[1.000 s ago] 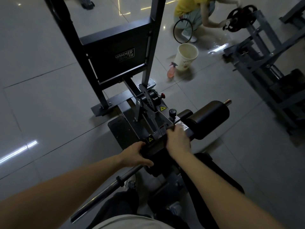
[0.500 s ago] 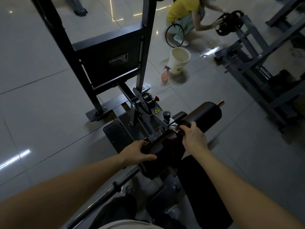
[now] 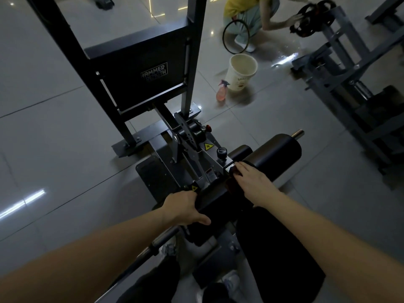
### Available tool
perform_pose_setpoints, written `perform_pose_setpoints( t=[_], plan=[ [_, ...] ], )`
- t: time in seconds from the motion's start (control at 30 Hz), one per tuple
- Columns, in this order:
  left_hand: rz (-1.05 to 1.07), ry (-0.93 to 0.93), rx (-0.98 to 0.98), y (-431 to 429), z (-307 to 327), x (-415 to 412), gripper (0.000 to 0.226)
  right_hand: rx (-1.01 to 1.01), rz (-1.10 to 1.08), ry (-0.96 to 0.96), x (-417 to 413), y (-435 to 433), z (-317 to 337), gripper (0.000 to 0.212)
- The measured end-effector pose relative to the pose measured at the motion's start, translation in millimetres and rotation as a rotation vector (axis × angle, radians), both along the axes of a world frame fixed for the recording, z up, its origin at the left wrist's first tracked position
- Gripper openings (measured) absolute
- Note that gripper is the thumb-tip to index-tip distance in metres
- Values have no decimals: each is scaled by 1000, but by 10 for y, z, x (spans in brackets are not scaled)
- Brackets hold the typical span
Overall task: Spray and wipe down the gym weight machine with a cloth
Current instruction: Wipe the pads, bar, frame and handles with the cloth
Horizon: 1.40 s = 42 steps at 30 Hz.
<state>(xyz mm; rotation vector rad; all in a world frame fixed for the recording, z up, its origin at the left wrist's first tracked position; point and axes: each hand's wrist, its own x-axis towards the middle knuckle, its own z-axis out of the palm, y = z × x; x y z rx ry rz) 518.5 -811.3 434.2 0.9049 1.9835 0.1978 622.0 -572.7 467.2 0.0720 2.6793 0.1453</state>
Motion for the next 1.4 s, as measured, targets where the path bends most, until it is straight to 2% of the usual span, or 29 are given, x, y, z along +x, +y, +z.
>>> perform_pose_setpoints(
  t=[0.1,0.23,0.3,0.4,0.5,0.57,0.6,0.63,0.7,0.73,0.8,0.9,1.0,1.07,1.17,1.27,1.33,1.4],
  plan=[
    [12,-9,-3,-11,19,-5,83,117,105,-9,-258,115,-128,54],
    [34,-42,26,-21,57,8,77,241,-76,8,-497,102,-264,60],
    [36,-39,33,-22,87,17,76,238,-80,48,-581,110,-315,47],
    [33,-20,33,-29,117,22,77,152,-175,179,-693,160,-221,25],
    [31,-13,32,-34,137,23,81,-96,-562,490,-907,259,-63,24],
    [39,-18,31,-42,135,26,82,-221,-656,571,-1052,229,-61,29],
    [44,-22,35,-44,141,27,80,-308,-646,494,-1094,174,-81,35],
    [49,-28,40,-44,149,28,77,-371,-614,335,-1097,100,-128,46],
    [72,-46,54,-54,153,38,74,-293,-456,57,-1025,9,-278,70],
    [84,-49,63,-60,153,43,73,-196,-360,27,-991,22,-360,74],
    [100,-48,79,-65,154,47,70,-36,-209,100,-1013,90,-439,61],
    [106,-57,82,-73,118,40,66,65,-170,160,-1116,71,-503,47],
    [101,-51,83,-71,98,29,65,93,-286,154,-1201,-56,-550,41],
    [93,-42,78,-66,91,28,66,37,-445,144,-1280,-107,-545,38],
    [86,-42,75,-59,105,18,65,-216,-826,129,-1406,-22,-590,32],
    [98,-61,84,-67,114,11,63,-526,-1138,117,-1409,211,-642,37],
    [99,-63,86,-68,110,17,64,-636,-1232,121,-1384,342,-656,44],
    [97,-48,90,-75,101,14,67,-646,-1232,100,-1398,391,-673,46]
  ],
)
